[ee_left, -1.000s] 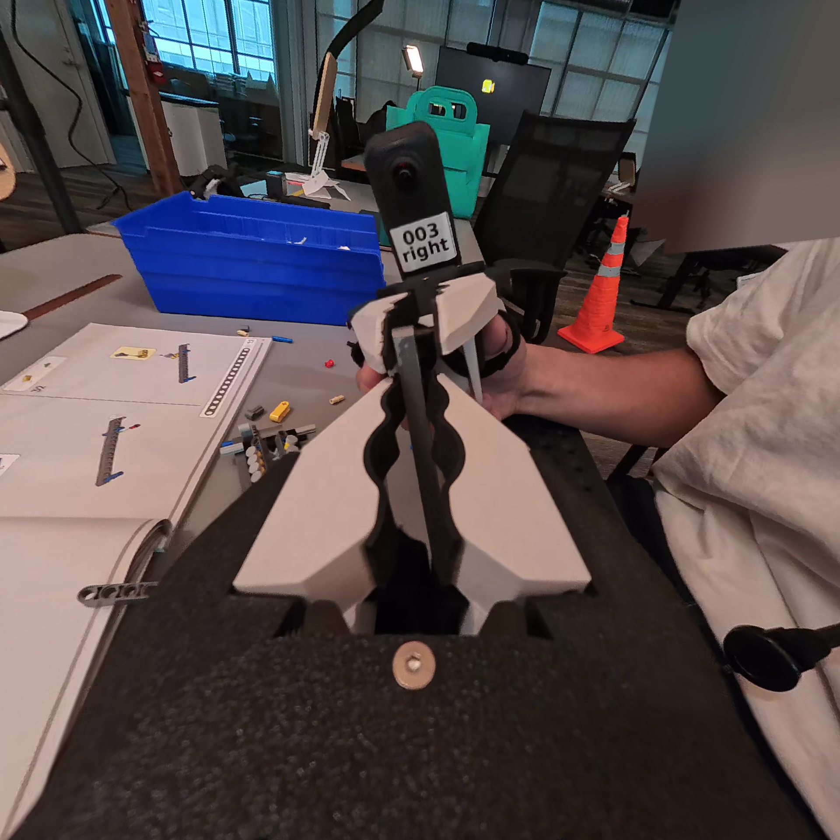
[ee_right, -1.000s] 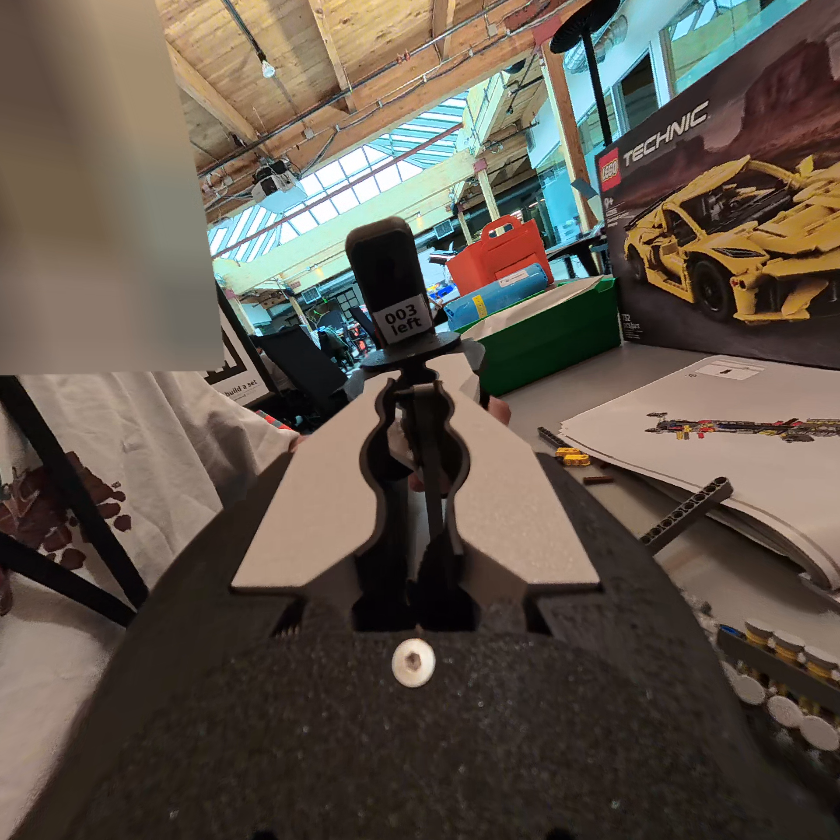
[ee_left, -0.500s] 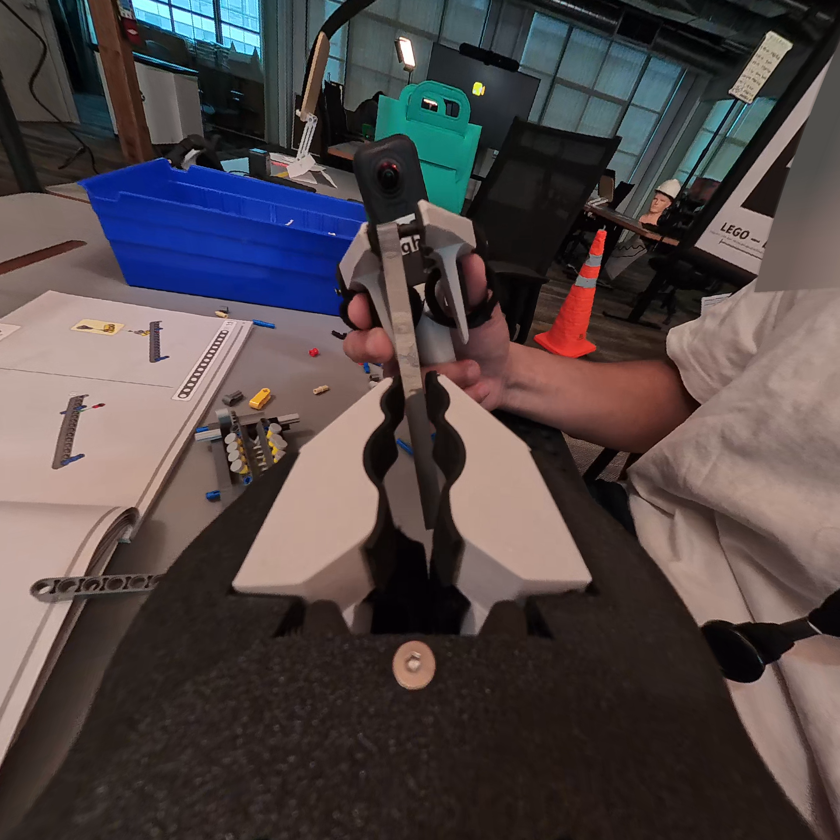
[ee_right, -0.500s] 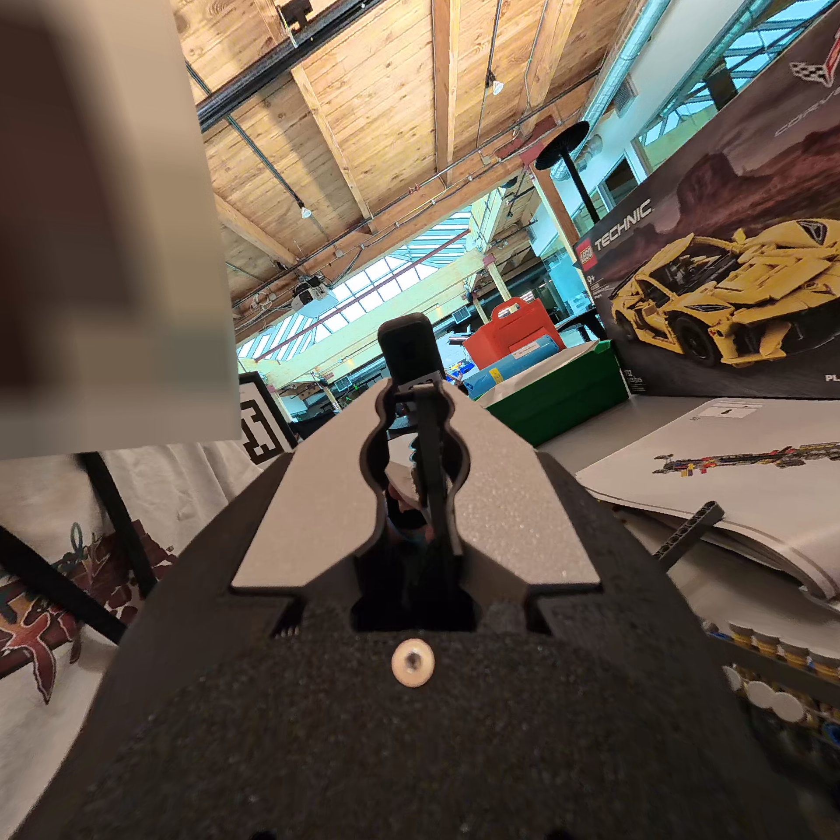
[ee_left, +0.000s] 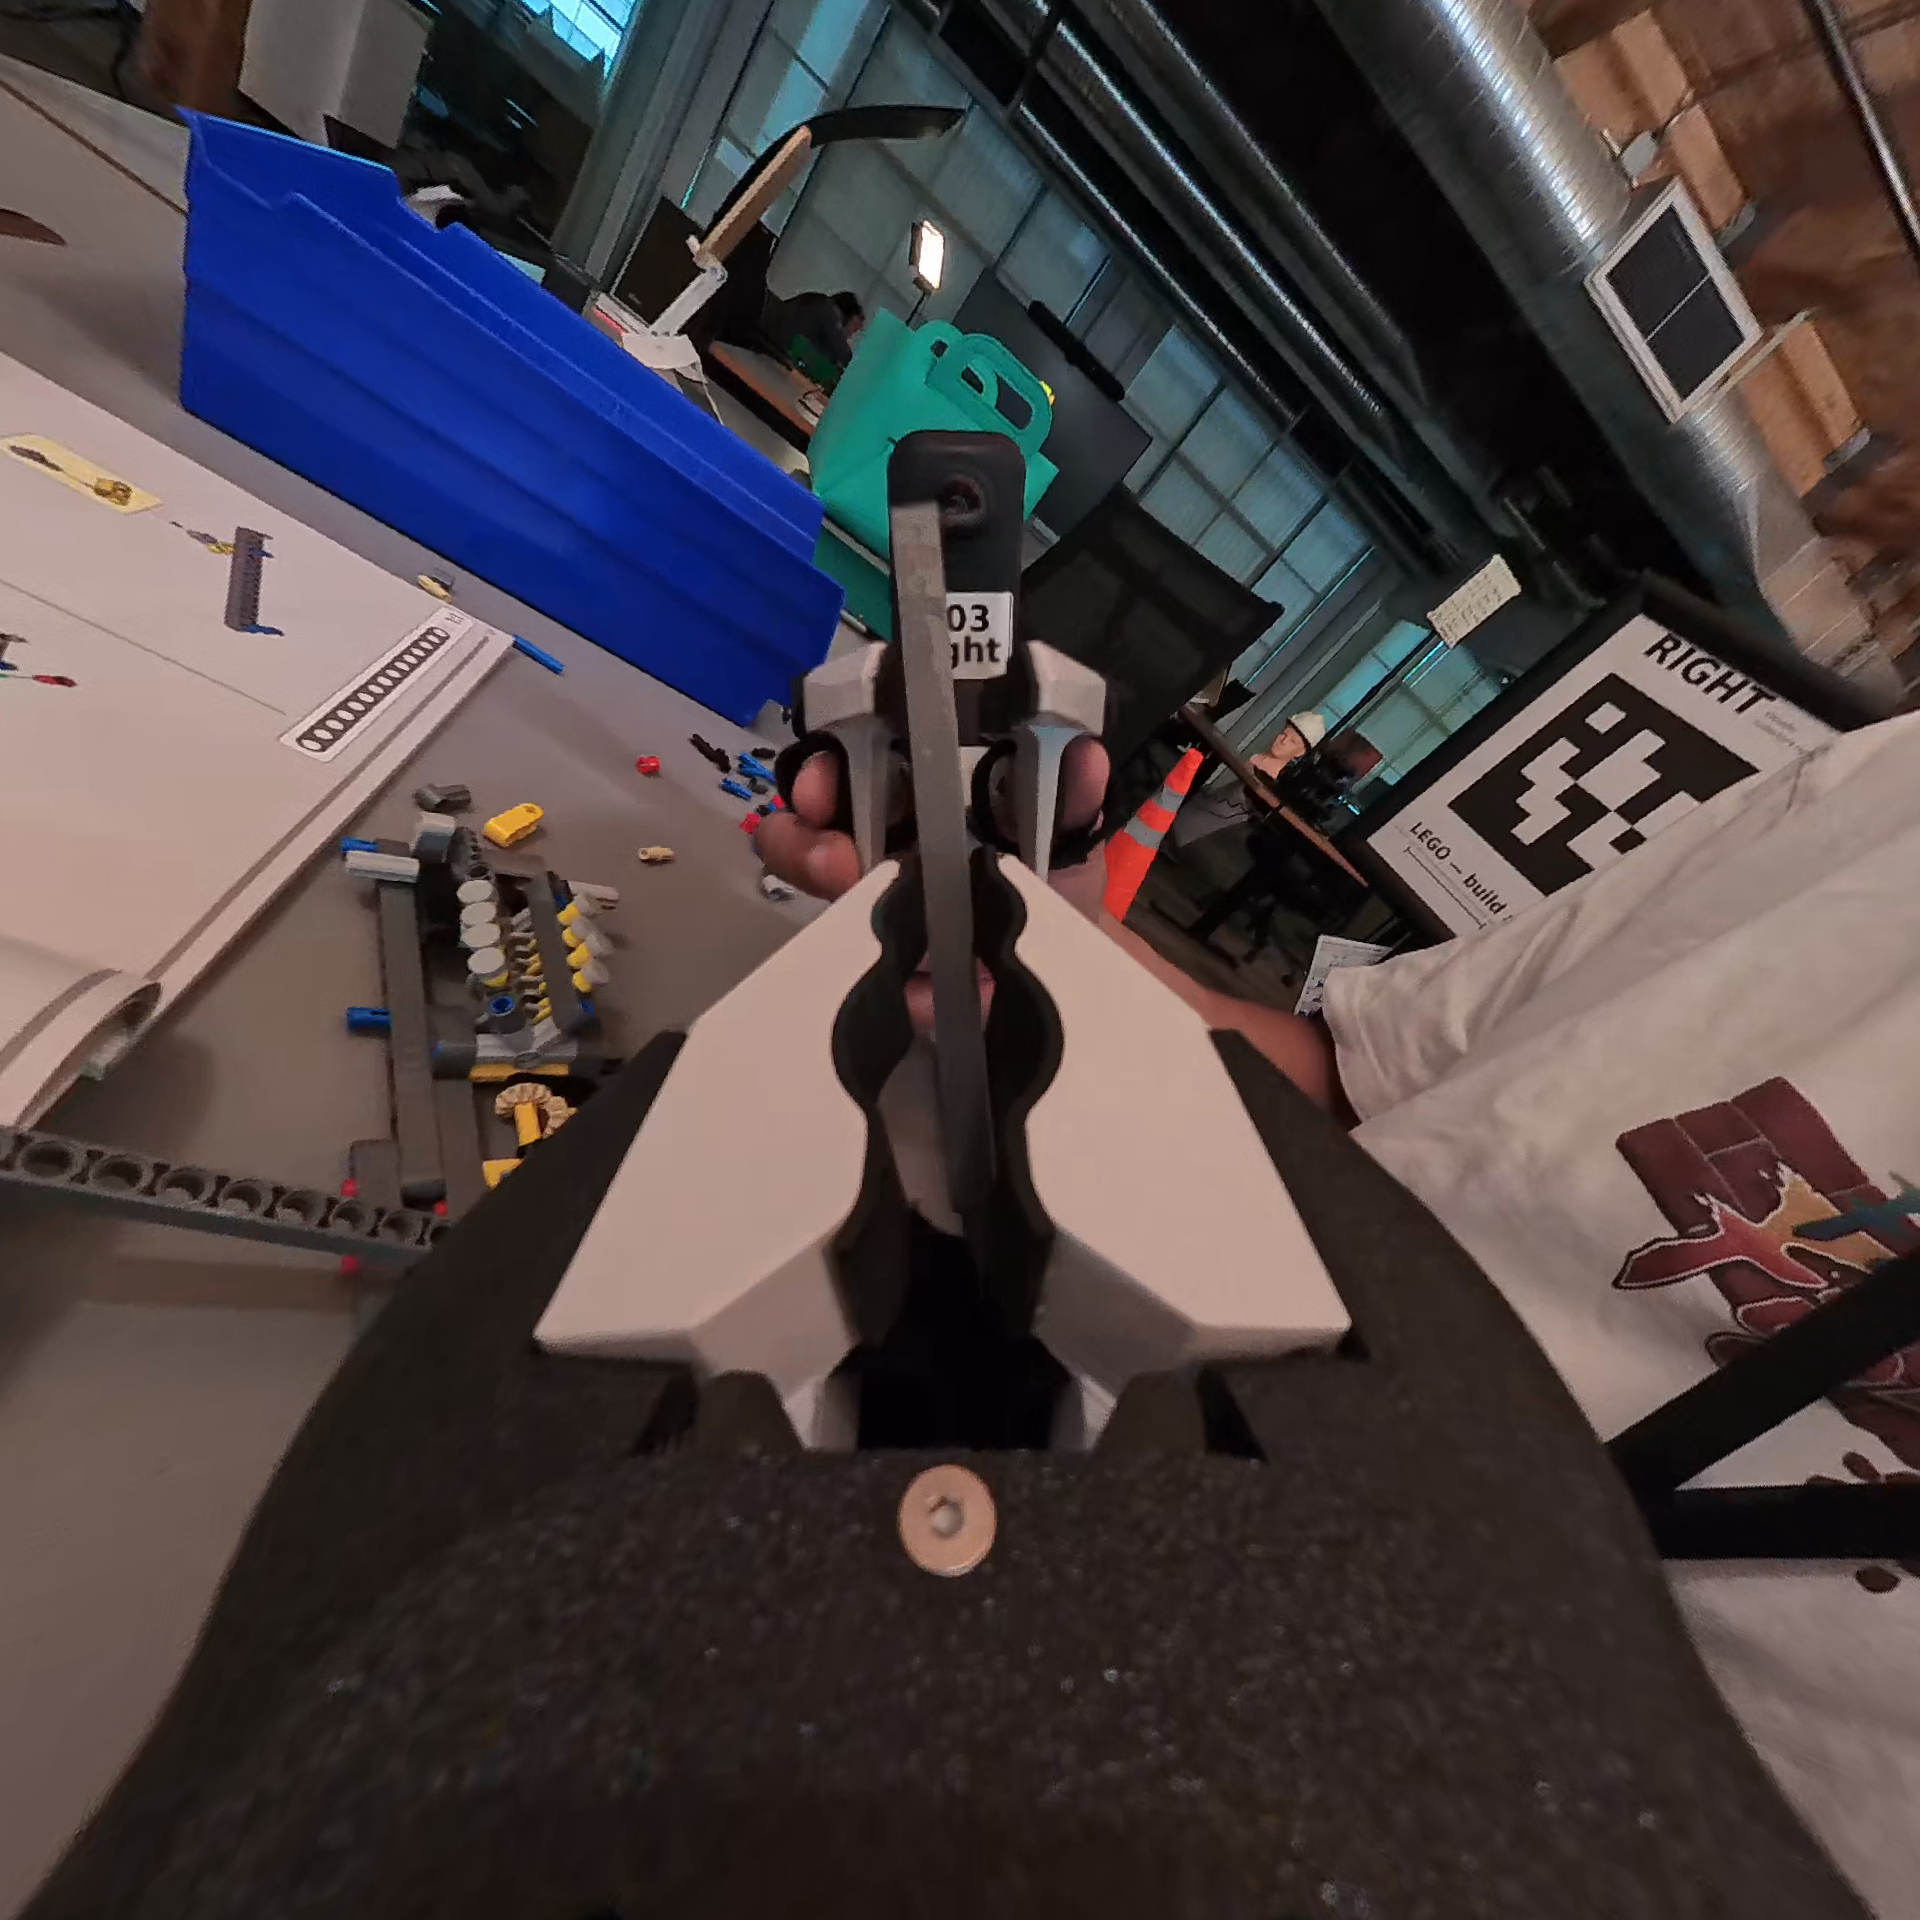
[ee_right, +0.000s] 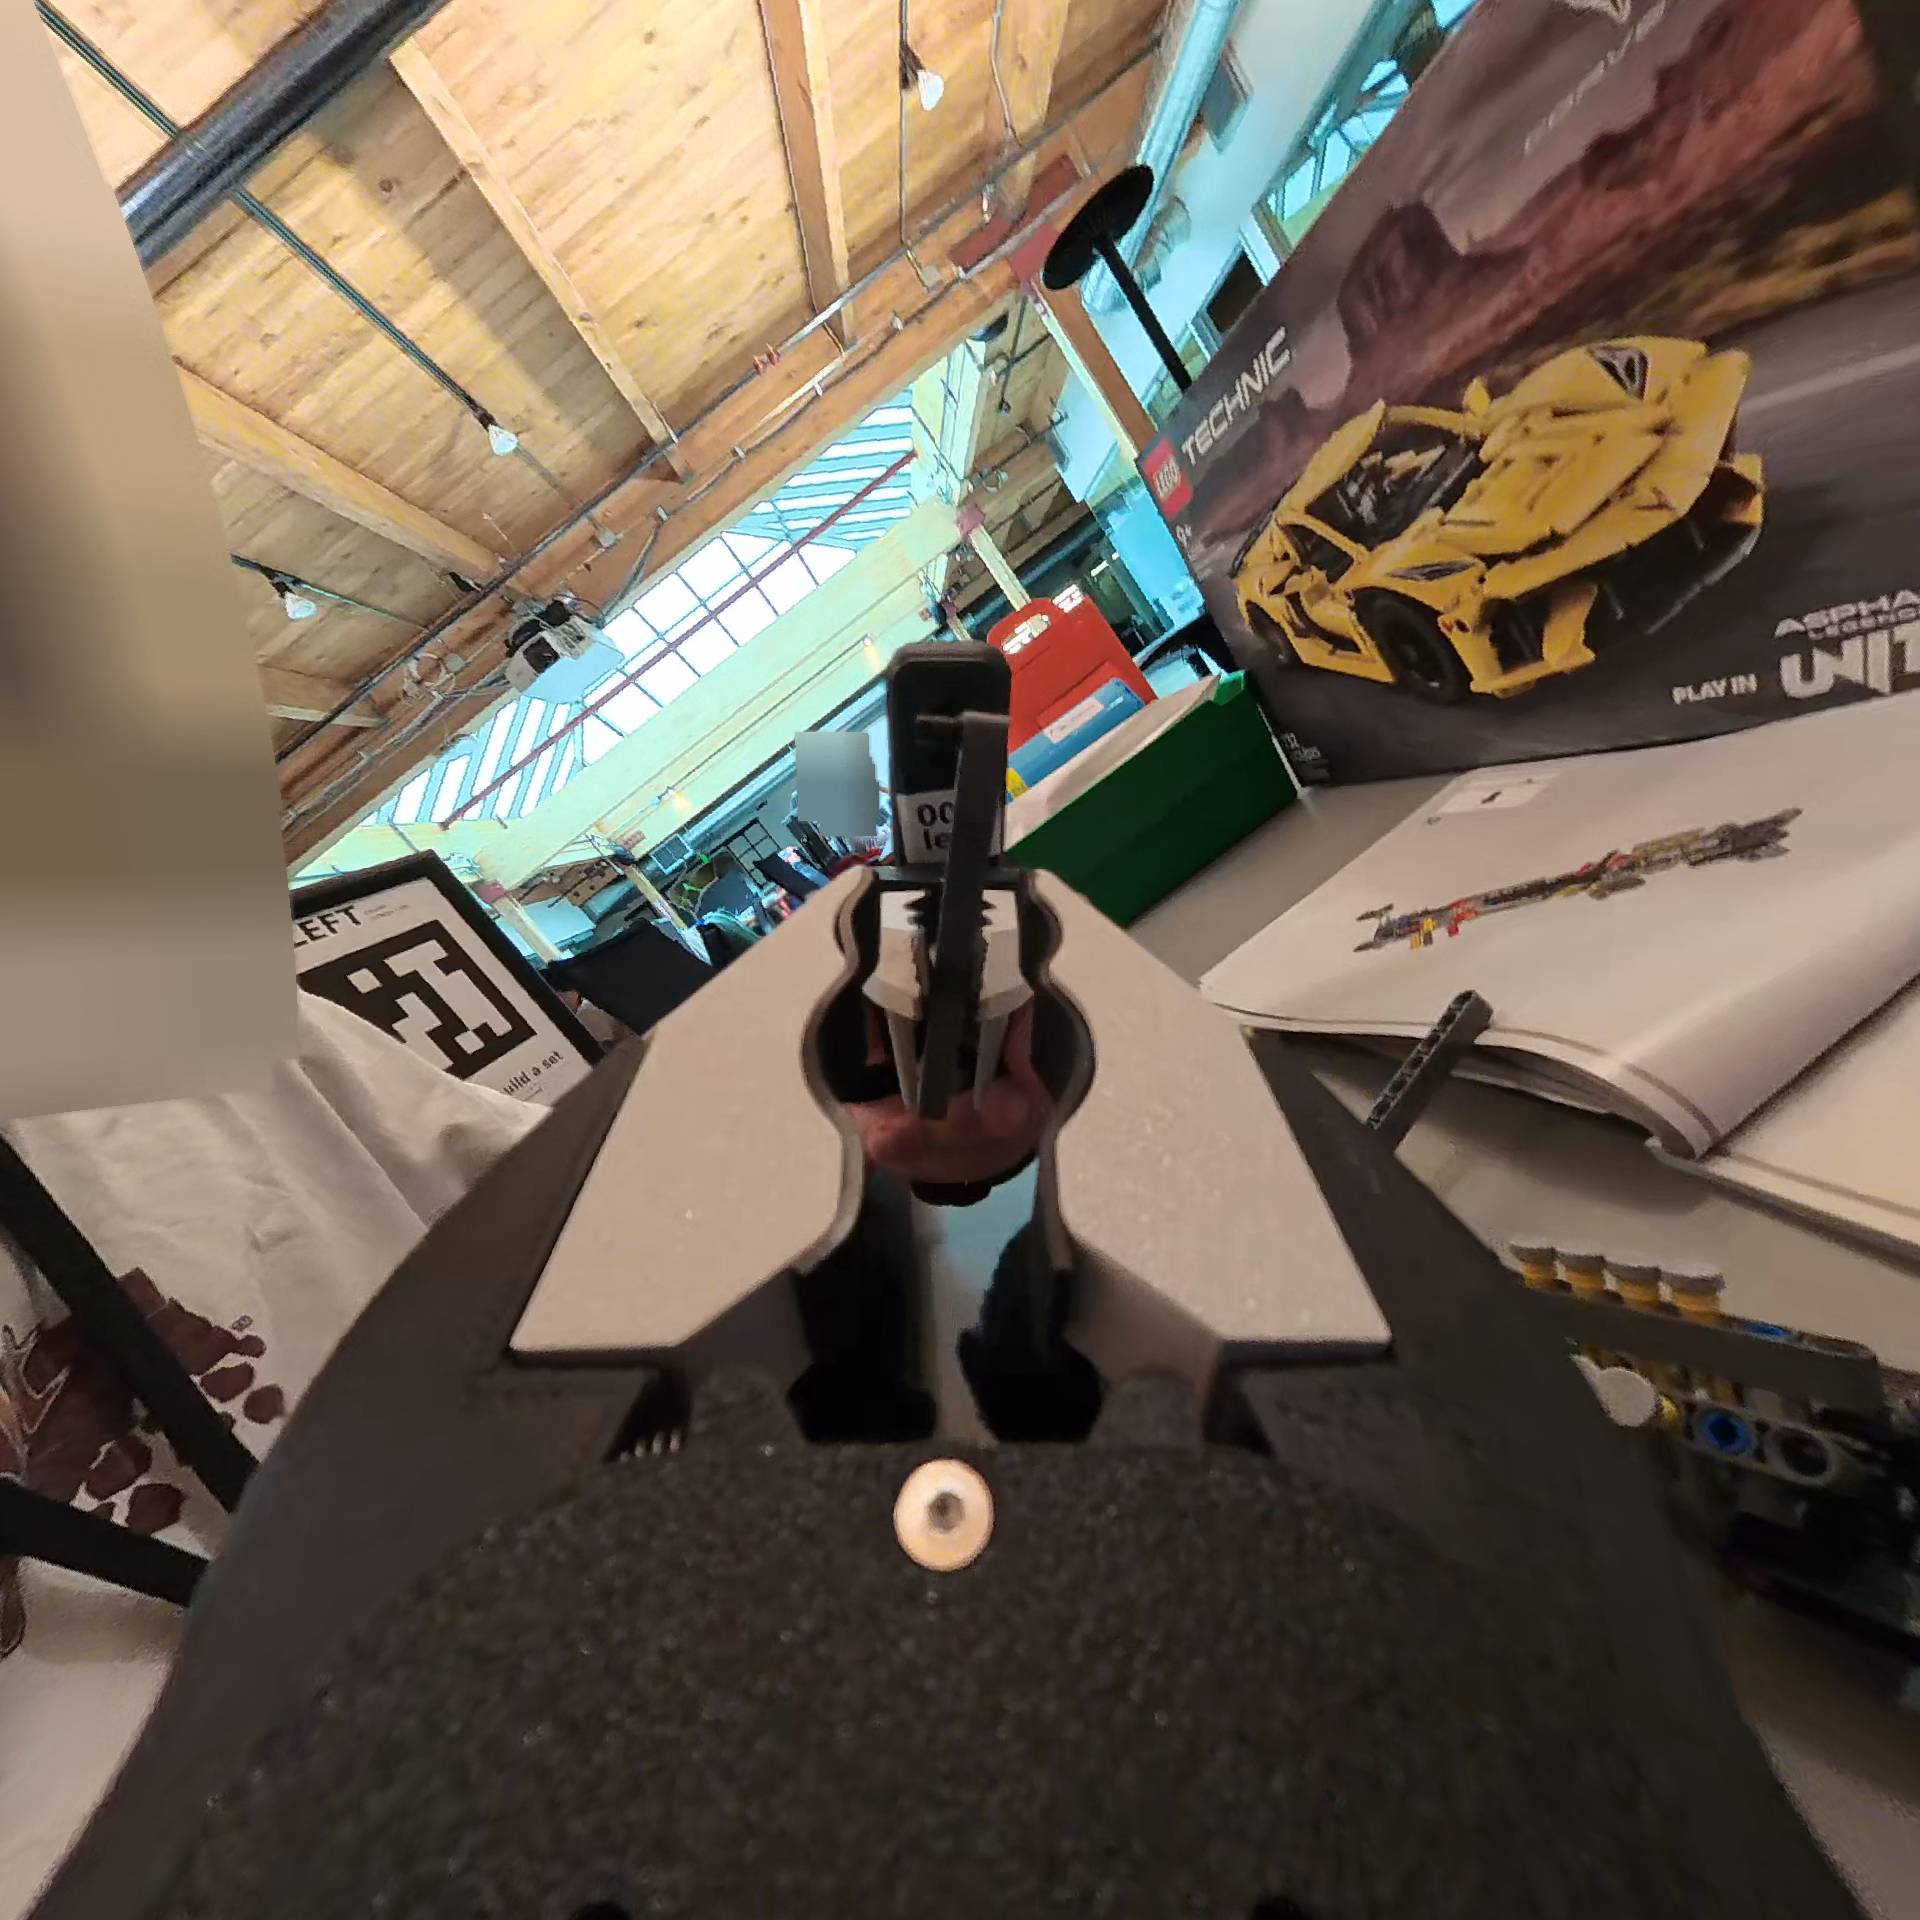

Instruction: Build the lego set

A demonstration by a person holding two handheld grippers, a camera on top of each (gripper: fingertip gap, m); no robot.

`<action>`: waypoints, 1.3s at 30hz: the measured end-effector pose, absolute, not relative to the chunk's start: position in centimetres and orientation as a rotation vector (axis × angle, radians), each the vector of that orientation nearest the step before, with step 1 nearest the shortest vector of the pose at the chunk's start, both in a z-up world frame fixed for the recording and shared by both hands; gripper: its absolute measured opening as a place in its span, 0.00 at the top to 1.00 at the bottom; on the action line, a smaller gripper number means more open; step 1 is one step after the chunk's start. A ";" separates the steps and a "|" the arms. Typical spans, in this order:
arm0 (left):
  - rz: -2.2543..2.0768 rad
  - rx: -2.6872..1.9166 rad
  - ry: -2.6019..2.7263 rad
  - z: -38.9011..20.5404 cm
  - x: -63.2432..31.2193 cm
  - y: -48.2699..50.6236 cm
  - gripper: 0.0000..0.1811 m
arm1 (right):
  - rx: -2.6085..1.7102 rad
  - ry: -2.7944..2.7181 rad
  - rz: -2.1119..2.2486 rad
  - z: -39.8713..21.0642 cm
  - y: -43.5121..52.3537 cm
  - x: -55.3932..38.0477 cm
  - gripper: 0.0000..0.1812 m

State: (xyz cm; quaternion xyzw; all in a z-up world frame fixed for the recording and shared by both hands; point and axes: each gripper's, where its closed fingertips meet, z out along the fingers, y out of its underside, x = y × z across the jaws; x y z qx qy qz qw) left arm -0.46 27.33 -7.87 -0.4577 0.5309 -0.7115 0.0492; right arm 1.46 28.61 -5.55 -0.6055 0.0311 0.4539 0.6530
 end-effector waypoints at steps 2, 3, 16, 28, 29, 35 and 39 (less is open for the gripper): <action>-2.143 -1.381 1.634 -7.9 -0.5 27.2 0.96 | -1.394 0.076 1.017 -5.9 28.9 1.4 0.87; -2.128 -1.375 1.646 -7.9 -0.5 27.1 0.96 | -1.397 0.078 1.016 -6.0 28.9 1.4 0.88; -1.874 -1.397 1.618 -8.9 0.4 29.1 0.96 | -1.405 0.157 0.934 -6.7 29.2 3.2 0.90; -2.027 -1.405 1.685 -9.2 0.0 27.1 0.96 | -1.459 0.066 0.941 -7.1 29.4 1.0 0.95; -2.024 -1.406 1.685 -9.2 0.0 27.1 0.96 | -1.460 0.068 0.945 -7.1 29.4 1.0 0.95; -2.045 -1.408 1.672 -9.1 -0.1 27.3 0.96 | -1.455 0.060 0.894 -6.9 29.4 1.1 0.95; -2.113 -1.440 1.659 -9.0 -0.2 27.3 0.96 | -1.390 0.113 0.925 -6.2 29.1 2.2 0.91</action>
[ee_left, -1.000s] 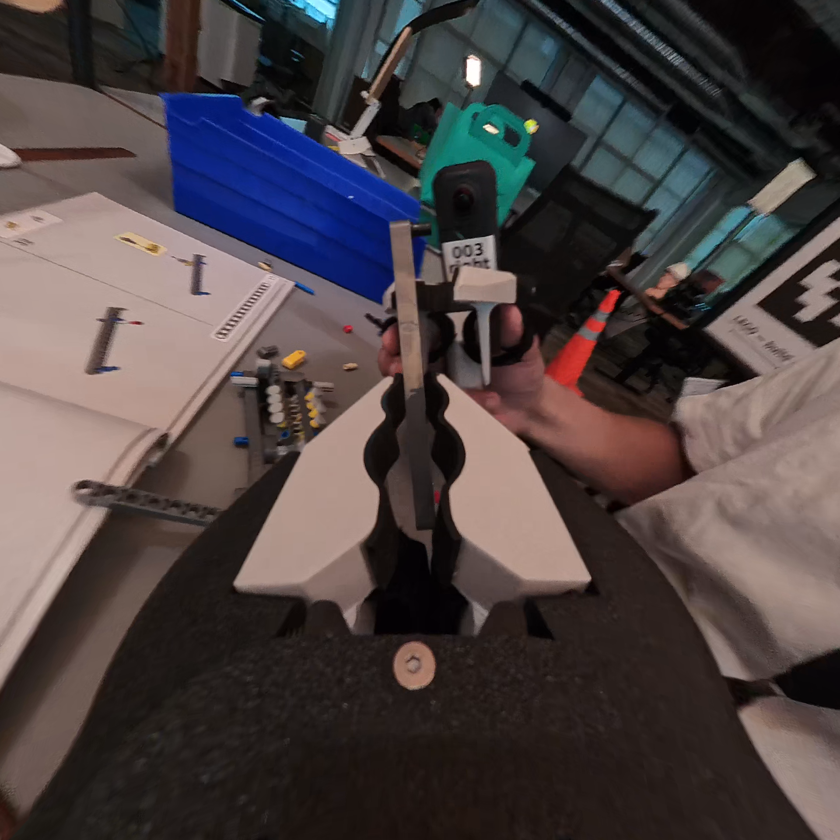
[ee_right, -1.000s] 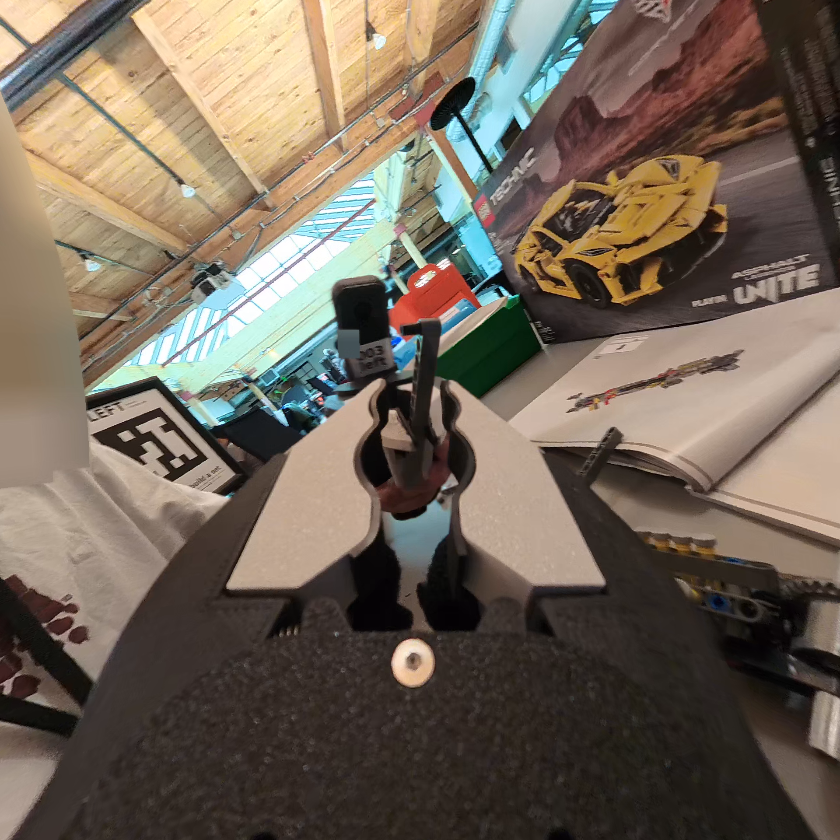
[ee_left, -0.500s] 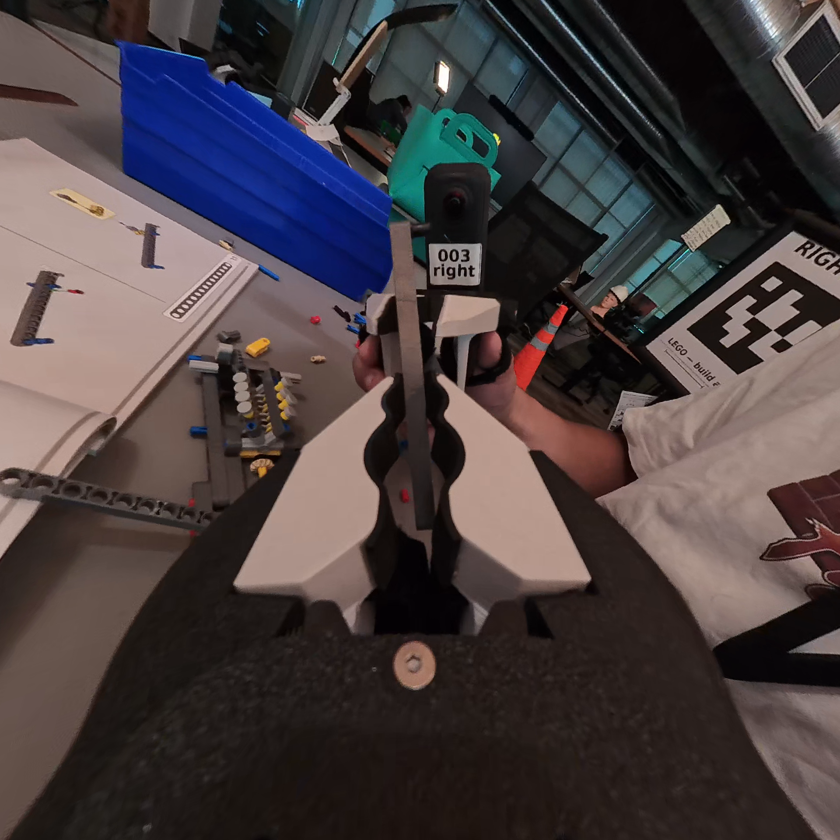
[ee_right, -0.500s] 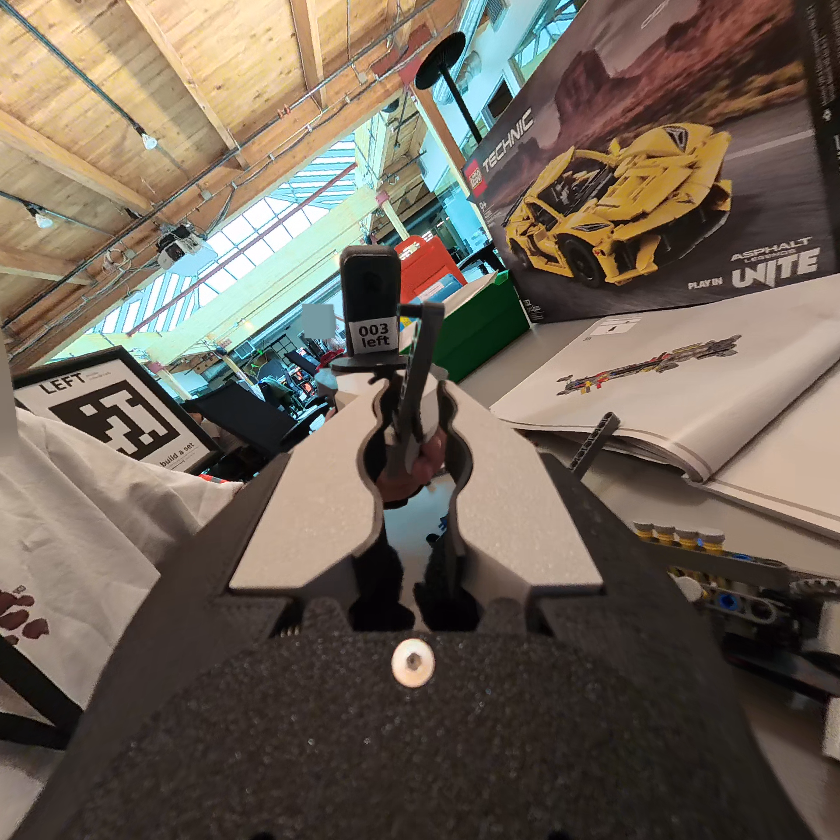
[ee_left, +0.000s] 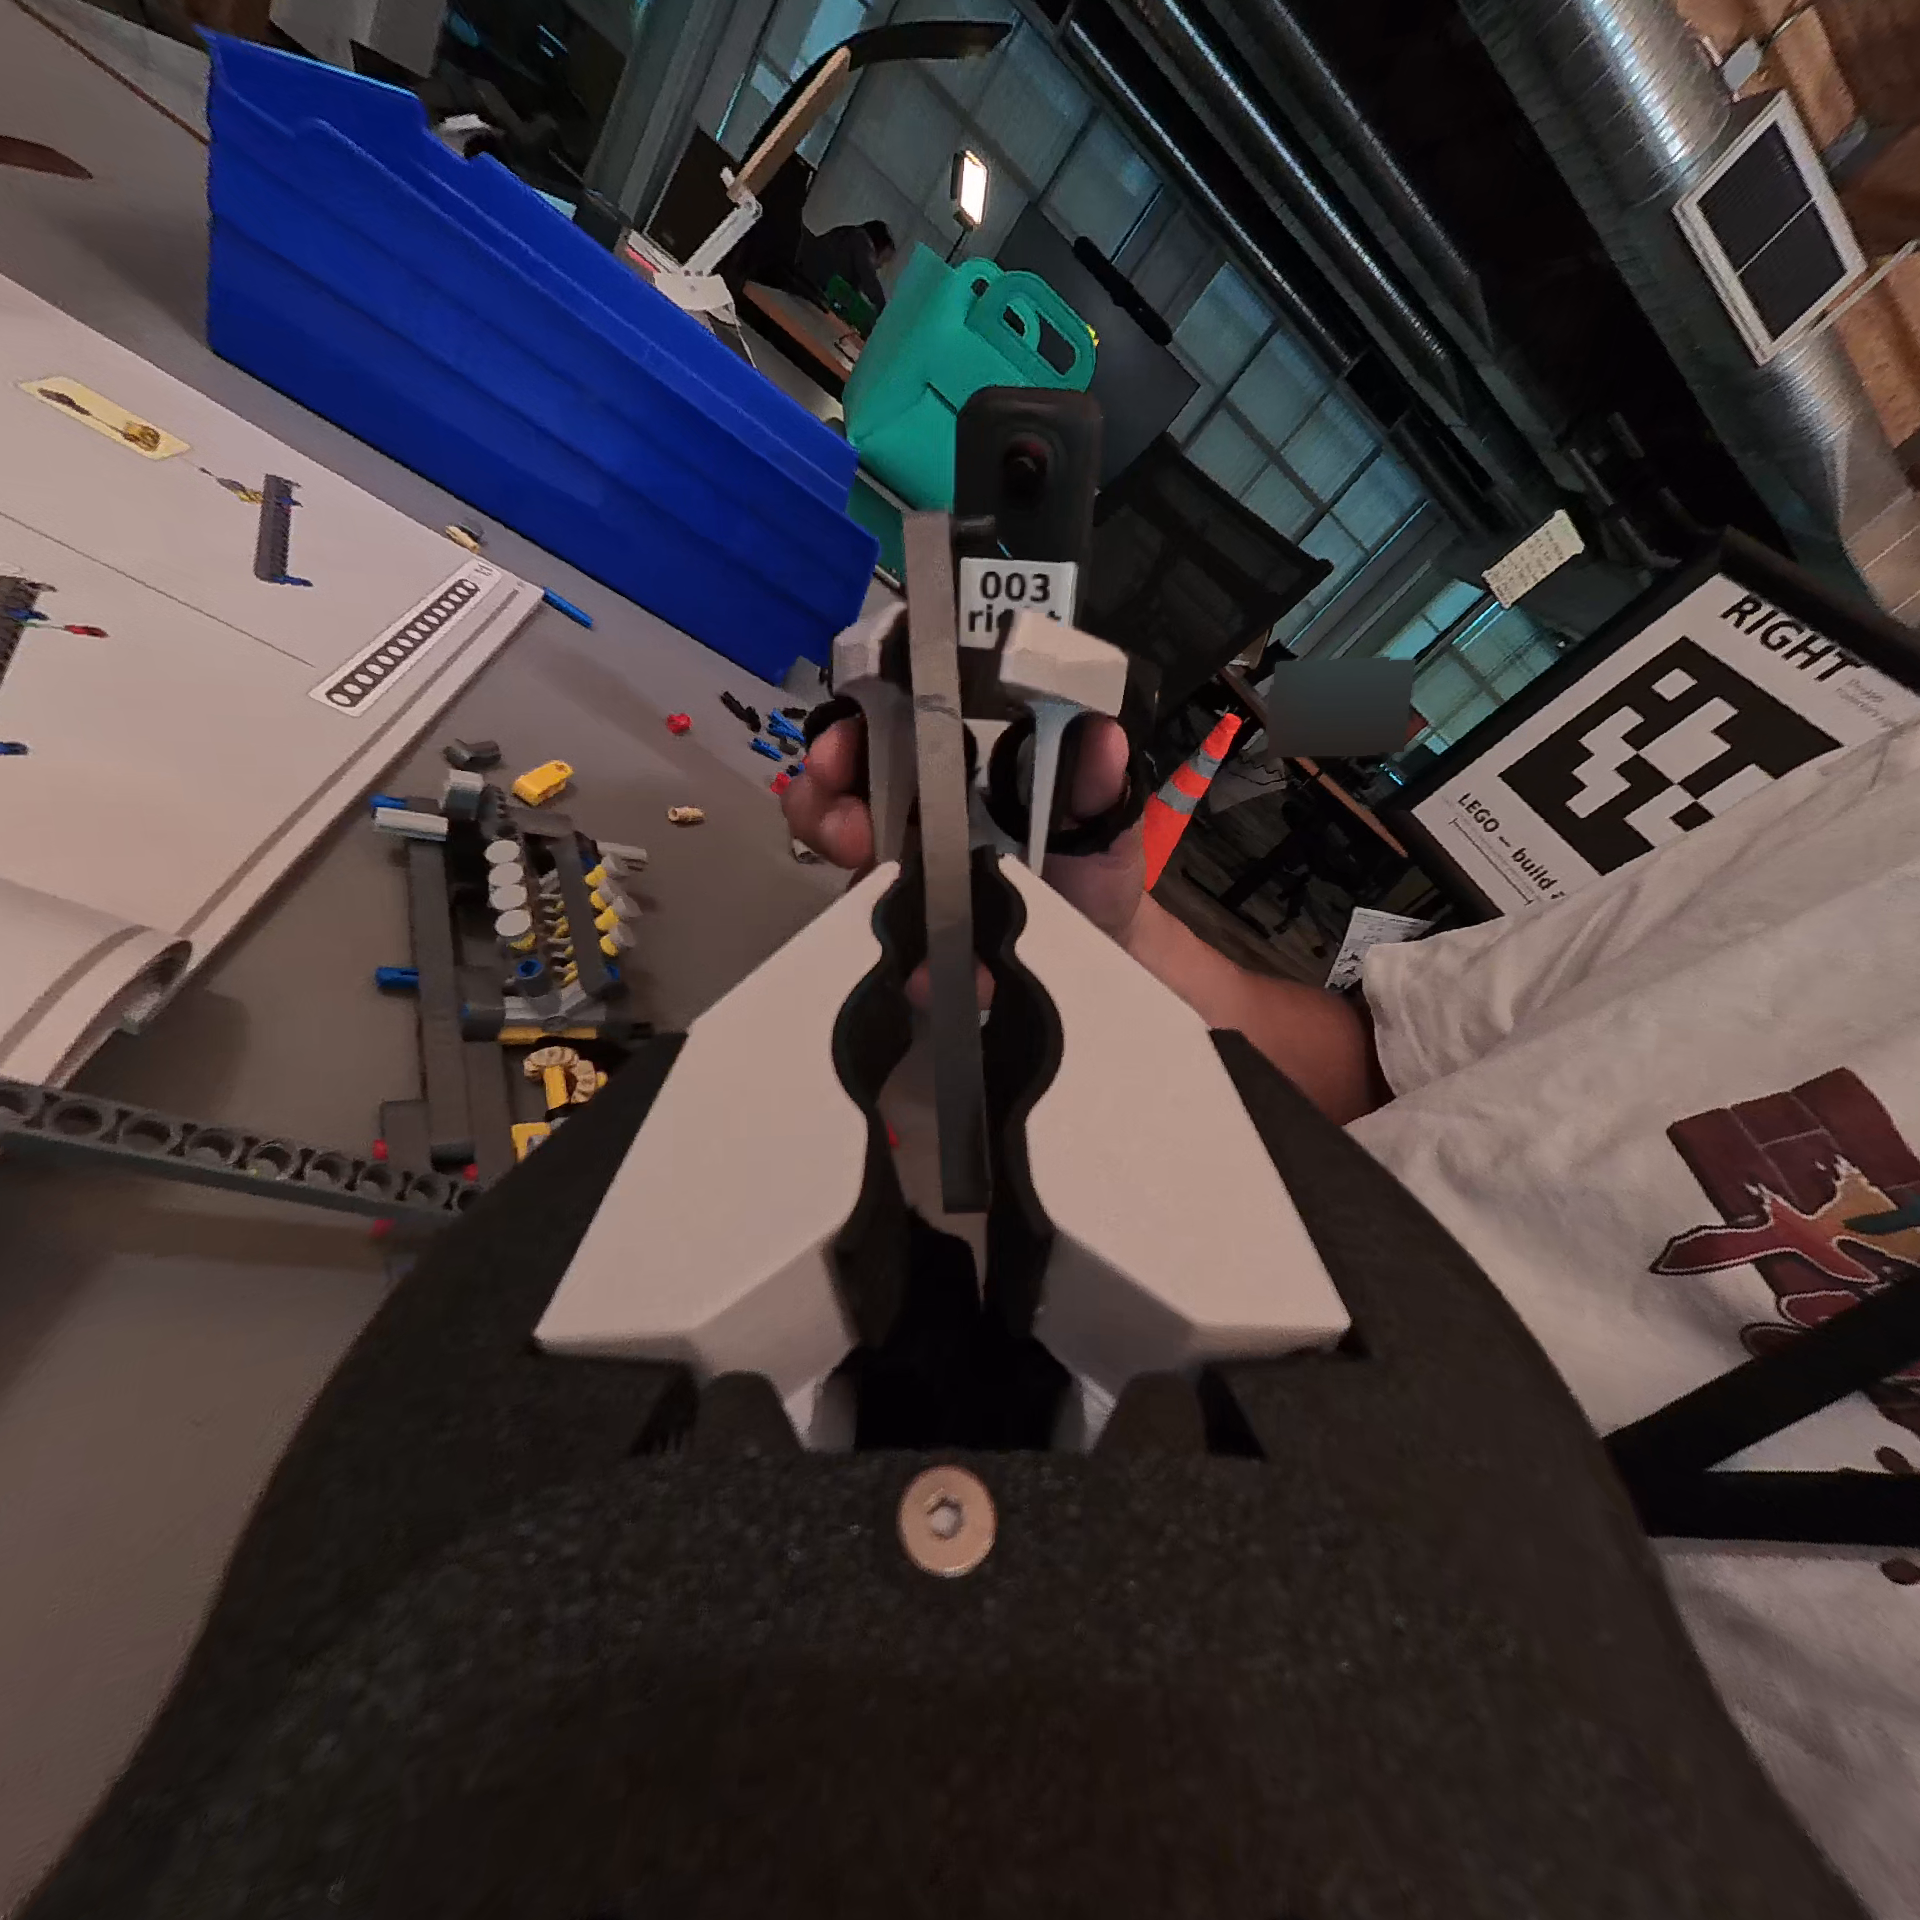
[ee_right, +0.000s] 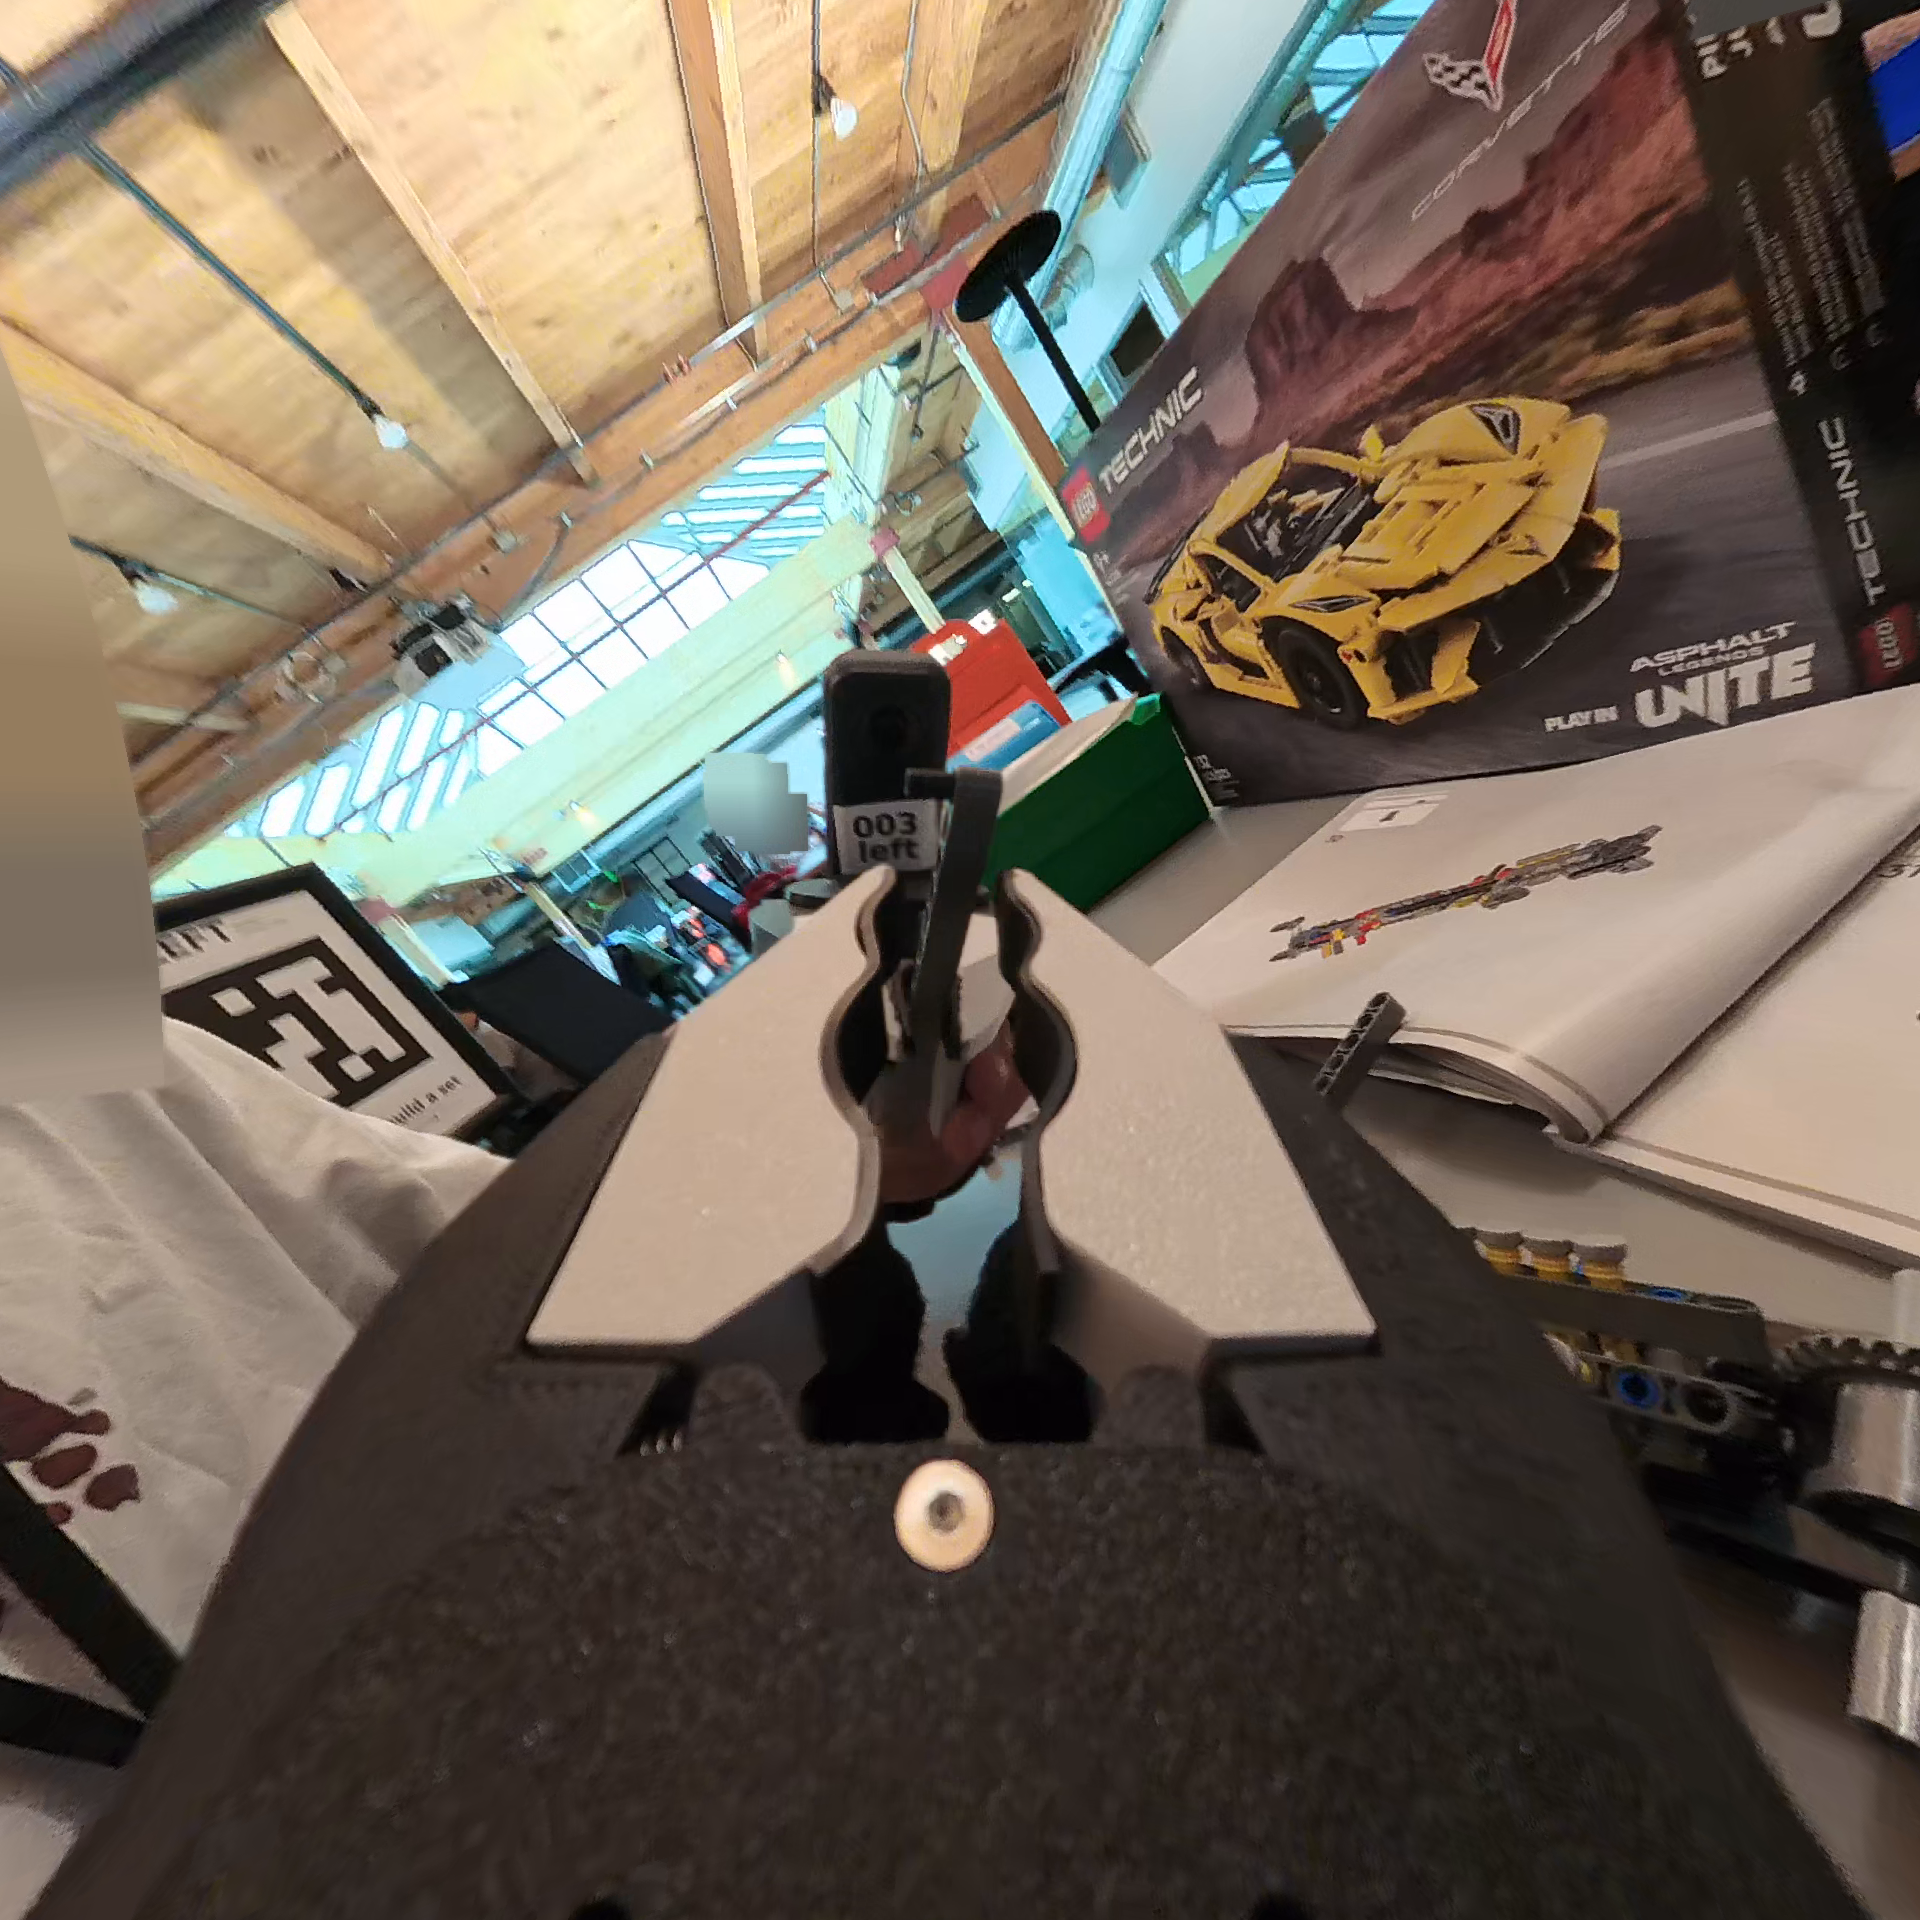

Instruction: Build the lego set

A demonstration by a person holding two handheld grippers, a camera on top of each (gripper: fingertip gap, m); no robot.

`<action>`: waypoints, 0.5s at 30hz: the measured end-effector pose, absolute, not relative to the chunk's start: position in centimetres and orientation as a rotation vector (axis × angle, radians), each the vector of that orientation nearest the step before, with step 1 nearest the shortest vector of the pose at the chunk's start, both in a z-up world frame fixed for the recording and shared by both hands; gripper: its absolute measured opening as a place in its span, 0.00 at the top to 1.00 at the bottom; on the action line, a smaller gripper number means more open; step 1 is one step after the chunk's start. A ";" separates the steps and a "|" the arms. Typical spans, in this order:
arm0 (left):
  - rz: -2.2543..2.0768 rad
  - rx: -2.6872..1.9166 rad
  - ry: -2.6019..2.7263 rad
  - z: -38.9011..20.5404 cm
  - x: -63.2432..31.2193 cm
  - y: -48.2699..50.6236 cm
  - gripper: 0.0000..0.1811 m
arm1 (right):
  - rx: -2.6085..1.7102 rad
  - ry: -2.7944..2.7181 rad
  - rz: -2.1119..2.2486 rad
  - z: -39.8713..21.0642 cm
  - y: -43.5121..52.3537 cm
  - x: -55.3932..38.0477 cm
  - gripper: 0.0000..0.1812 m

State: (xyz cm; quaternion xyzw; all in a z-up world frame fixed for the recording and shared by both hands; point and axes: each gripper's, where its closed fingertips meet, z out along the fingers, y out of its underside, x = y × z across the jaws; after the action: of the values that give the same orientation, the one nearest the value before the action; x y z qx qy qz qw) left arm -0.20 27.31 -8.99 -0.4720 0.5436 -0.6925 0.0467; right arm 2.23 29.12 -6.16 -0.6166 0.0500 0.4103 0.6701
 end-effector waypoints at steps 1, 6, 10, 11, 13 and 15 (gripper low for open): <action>-2.120 -1.440 1.662 -9.0 -0.2 27.3 0.96 | -1.369 0.127 0.953 -5.9 29.0 2.4 0.91; -2.108 -1.435 1.680 -9.1 -0.3 27.1 0.96 | -1.306 0.163 1.008 -5.3 28.6 3.2 0.93; -2.100 -1.435 1.688 -9.2 -0.3 27.0 0.96 | -1.335 0.143 1.015 -5.7 28.8 2.5 0.93; -2.103 -1.435 1.687 -9.2 -0.3 27.0 0.96 | -1.334 0.143 1.014 -5.7 28.8 2.5 0.94; -2.110 -1.435 1.682 -9.1 -0.3 27.0 0.96 | -1.323 0.150 1.019 -5.5 28.8 2.7 0.94; -2.112 -1.433 1.680 -9.1 -0.3 27.1 0.96 | -1.308 0.158 1.023 -5.4 28.6 2.9 0.94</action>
State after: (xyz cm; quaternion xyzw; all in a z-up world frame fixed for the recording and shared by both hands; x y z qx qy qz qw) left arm -0.30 27.06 -9.07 -0.4686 0.5493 -0.6906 0.0431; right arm 2.92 28.64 -5.37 -0.5807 0.0702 0.4543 0.6719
